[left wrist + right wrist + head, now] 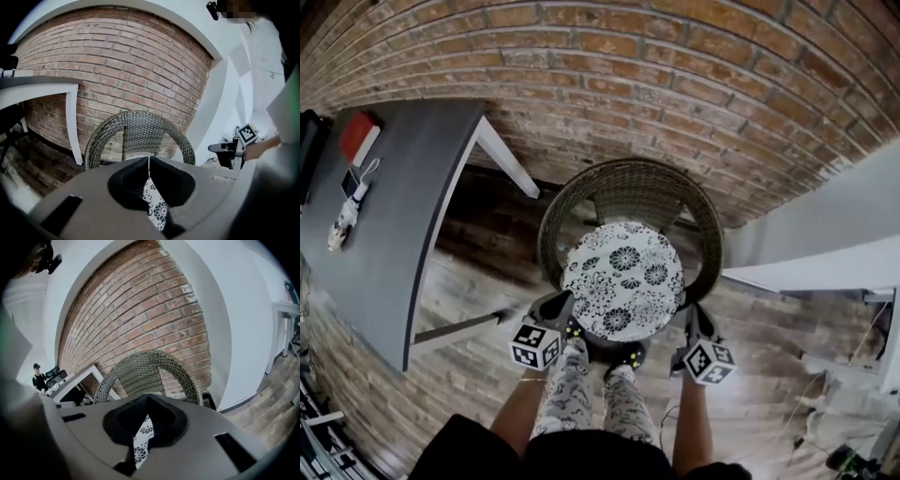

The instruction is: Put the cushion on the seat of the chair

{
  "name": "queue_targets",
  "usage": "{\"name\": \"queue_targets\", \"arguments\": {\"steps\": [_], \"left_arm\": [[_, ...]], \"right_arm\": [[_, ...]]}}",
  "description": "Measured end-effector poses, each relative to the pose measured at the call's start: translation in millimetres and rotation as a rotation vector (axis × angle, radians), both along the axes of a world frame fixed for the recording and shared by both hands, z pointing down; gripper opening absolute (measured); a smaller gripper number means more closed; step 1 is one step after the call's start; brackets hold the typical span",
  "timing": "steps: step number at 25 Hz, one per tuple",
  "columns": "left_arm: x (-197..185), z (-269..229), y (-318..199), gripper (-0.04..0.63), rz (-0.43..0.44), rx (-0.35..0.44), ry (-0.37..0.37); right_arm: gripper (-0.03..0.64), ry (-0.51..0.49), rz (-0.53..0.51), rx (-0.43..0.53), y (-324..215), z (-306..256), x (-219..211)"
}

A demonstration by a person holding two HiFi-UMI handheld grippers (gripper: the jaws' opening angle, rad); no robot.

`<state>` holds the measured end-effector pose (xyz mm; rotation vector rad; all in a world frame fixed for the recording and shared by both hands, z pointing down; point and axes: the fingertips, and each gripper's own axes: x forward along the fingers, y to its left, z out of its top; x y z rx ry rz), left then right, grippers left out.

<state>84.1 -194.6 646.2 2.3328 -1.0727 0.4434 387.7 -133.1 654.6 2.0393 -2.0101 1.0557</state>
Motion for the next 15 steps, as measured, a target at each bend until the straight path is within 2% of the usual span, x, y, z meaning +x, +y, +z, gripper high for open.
{"name": "queue_targets", "arguments": {"steps": [7,10,15], "left_arm": [[-2,-71,12,0.009,-0.028,0.069,0.046],[-6,-101,13,0.009,-0.045,0.110,0.065],[-10,-145,20,0.009,-0.070,0.168,0.097]], "right_arm": [[0.000,0.000,-0.008,0.119,15,-81,-4],[0.000,0.033,-0.035,0.185,15,-118,-1],[0.000,0.058,-0.062,0.235,22,-162,0]]}}
